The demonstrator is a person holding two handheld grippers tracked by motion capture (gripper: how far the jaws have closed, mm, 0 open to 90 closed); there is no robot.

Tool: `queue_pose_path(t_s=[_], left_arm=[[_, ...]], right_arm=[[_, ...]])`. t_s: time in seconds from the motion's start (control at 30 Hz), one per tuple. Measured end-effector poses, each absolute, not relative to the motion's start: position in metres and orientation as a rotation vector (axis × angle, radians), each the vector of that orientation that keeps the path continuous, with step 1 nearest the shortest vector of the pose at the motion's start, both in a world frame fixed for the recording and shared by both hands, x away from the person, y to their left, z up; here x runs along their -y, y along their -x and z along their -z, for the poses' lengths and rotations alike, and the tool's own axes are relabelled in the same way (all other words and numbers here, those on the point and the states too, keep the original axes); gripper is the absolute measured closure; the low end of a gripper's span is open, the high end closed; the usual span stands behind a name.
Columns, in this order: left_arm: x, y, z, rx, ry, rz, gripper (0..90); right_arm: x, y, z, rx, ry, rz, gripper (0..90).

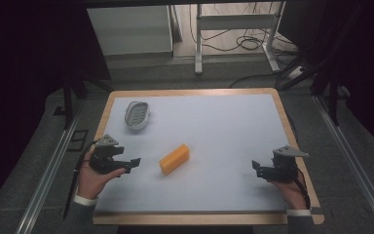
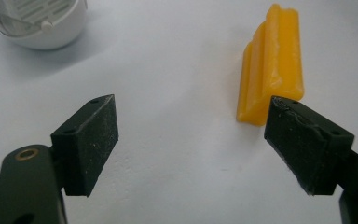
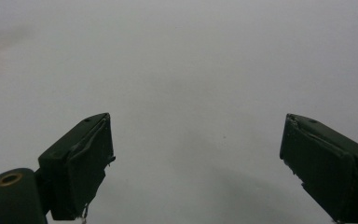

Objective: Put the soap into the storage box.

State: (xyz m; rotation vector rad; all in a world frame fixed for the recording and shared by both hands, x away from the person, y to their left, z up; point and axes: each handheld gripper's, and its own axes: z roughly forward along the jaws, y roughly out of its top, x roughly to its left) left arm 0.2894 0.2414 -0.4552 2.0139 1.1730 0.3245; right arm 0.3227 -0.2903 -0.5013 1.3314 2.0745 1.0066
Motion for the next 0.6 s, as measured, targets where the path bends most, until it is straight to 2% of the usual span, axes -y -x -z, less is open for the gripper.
queue_pose_path(t_s=[0.6], left_arm=[[-0.213,-0.305,0.432,-1.098,-2.111,-0.311,16.8]], right_arm=[[0.287,-0.325,0.508,-2.111,-1.305,-0.951,9.6]])
